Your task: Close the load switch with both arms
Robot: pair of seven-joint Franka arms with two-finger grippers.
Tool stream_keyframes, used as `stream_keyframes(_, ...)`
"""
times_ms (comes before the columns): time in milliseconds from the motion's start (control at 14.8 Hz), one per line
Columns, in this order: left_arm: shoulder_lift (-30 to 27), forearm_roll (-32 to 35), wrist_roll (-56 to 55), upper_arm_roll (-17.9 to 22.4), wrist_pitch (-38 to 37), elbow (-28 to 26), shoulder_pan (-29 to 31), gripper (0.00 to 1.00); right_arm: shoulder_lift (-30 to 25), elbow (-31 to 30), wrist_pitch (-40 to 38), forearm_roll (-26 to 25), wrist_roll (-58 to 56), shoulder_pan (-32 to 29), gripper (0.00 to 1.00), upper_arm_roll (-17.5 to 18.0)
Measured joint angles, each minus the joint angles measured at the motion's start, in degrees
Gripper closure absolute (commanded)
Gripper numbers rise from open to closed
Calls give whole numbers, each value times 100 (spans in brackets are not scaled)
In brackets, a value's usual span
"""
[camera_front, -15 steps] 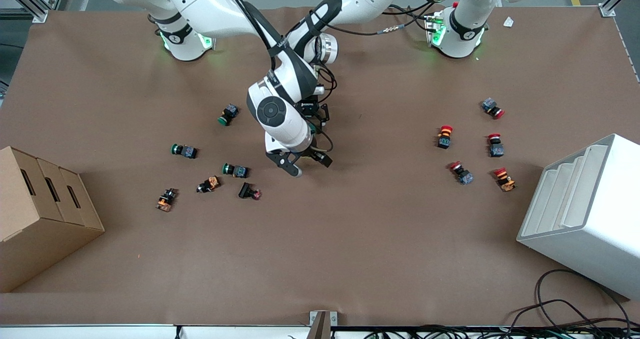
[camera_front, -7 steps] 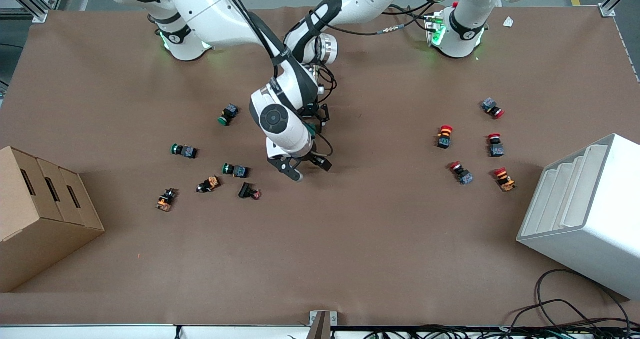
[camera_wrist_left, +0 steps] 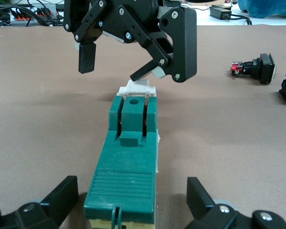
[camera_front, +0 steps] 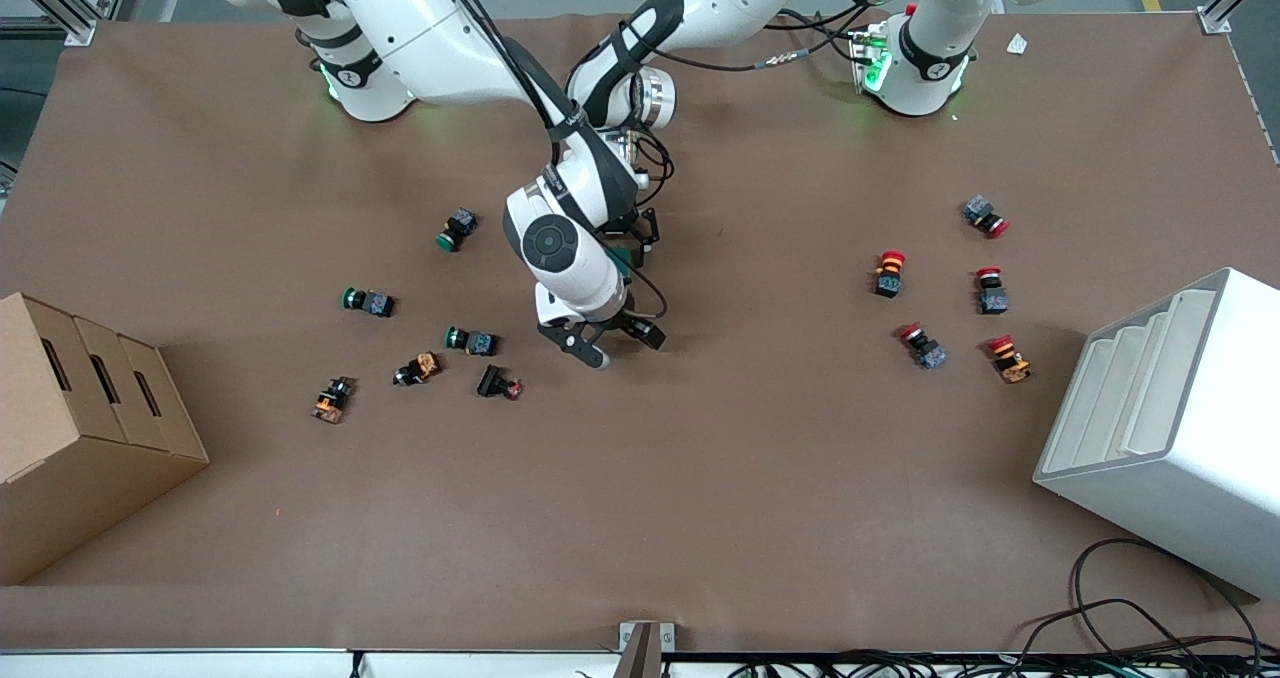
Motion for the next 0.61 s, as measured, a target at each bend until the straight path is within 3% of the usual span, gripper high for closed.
stream_keyframes(270,3,0,0,3,50,40,35,0,-26,240,-483,0,-594,-419,0,-56)
stream_keyframes(607,-14,-589,284,1,74,251,57,1,-698,458,-2380,-23,-2778,-1661,0,-137)
